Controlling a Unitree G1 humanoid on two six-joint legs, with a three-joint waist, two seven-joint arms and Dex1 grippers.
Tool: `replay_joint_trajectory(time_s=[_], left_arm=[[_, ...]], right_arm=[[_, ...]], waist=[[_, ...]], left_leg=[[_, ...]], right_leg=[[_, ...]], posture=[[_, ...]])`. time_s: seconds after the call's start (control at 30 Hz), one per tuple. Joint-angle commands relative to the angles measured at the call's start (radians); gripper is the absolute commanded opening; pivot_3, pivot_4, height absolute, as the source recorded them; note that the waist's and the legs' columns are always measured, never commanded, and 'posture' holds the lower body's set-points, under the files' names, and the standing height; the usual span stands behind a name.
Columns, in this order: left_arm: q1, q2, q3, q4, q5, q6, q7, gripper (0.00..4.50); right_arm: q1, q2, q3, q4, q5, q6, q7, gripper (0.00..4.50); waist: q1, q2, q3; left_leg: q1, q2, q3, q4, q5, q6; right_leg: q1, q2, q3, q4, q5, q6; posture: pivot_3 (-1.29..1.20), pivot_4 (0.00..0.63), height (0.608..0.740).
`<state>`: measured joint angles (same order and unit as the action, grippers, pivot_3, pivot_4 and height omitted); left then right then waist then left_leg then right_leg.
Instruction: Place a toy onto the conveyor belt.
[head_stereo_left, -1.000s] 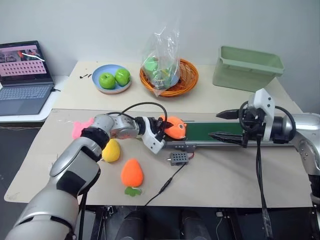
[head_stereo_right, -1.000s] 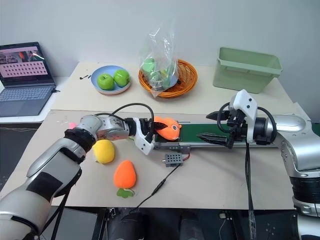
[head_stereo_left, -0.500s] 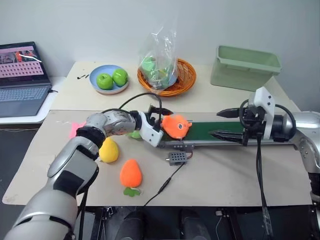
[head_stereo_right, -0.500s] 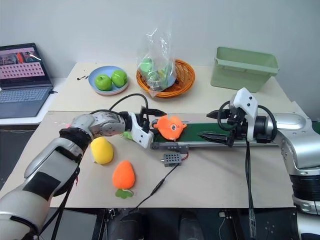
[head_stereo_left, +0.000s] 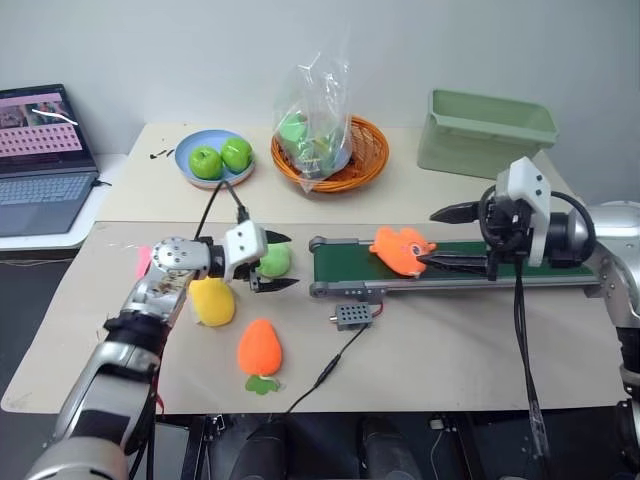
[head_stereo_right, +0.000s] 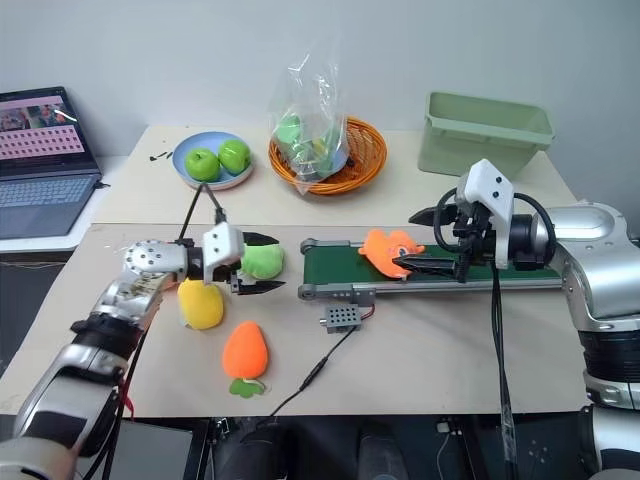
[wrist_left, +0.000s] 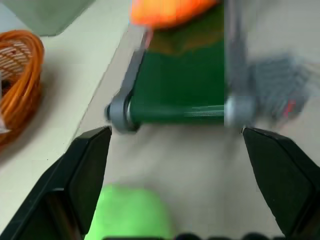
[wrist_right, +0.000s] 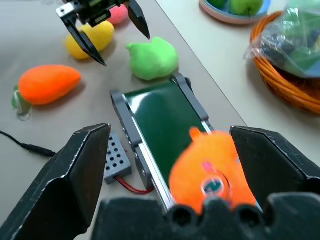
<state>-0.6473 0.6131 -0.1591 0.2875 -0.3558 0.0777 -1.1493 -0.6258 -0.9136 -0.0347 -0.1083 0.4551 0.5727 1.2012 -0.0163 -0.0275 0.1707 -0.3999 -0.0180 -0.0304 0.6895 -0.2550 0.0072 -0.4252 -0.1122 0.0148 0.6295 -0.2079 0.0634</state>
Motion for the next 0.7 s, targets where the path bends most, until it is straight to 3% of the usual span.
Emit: replay_joint_trajectory(time_s=[0.03, 0.2, 0.4, 0.7], left_arm=[[0.042, 0.031, 0.124, -0.268, -0.230, 0.332, 0.063, 4.45], [0.087, 0.060, 0.207, -0.431, -0.318, 0.517, 0.150, 4.45], [0.148, 0.041, 0.277, -0.541, -0.320, 0.541, 0.276, 4.45], [0.172, 0.070, 0.310, -0.570, -0.375, 0.616, 0.298, 4.45]], right_arm=[[-0.037, 0.018, 0.009, 0.026, 0.001, -0.043, 0.025, 4.50], [-0.057, 0.048, 0.009, 0.044, 0.014, -0.042, 0.029, 4.50], [-0.058, 0.064, 0.015, 0.055, 0.007, -0.051, 0.032, 4.50], [-0.067, 0.075, 0.011, 0.060, 0.011, -0.049, 0.037, 4.50]], waist=[[-0.001, 0.000, 0.000], [0.000, 0.000, 0.000], [0.002, 0.000, 0.000], [0.002, 0.000, 0.000]], left_leg=[[0.000, 0.000, 0.000, 0.001, -0.001, 0.001], [0.001, 0.000, -0.004, 0.004, -0.001, 0.002], [0.002, 0.000, -0.007, 0.004, -0.001, 0.002], [0.002, 0.000, -0.005, 0.004, -0.001, 0.002]], right_leg=[[0.001, 0.000, 0.000, 0.000, 0.000, 0.000], [0.002, 0.000, 0.001, -0.001, 0.000, 0.000], [0.001, 0.000, 0.002, -0.001, 0.000, 0.000], [0.001, 0.000, 0.002, -0.001, 0.000, 0.000]], posture=[[0.00, 0.150, 0.740], [0.00, 0.150, 0.740], [0.00, 0.150, 0.740], [0.00, 0.150, 0.740]])
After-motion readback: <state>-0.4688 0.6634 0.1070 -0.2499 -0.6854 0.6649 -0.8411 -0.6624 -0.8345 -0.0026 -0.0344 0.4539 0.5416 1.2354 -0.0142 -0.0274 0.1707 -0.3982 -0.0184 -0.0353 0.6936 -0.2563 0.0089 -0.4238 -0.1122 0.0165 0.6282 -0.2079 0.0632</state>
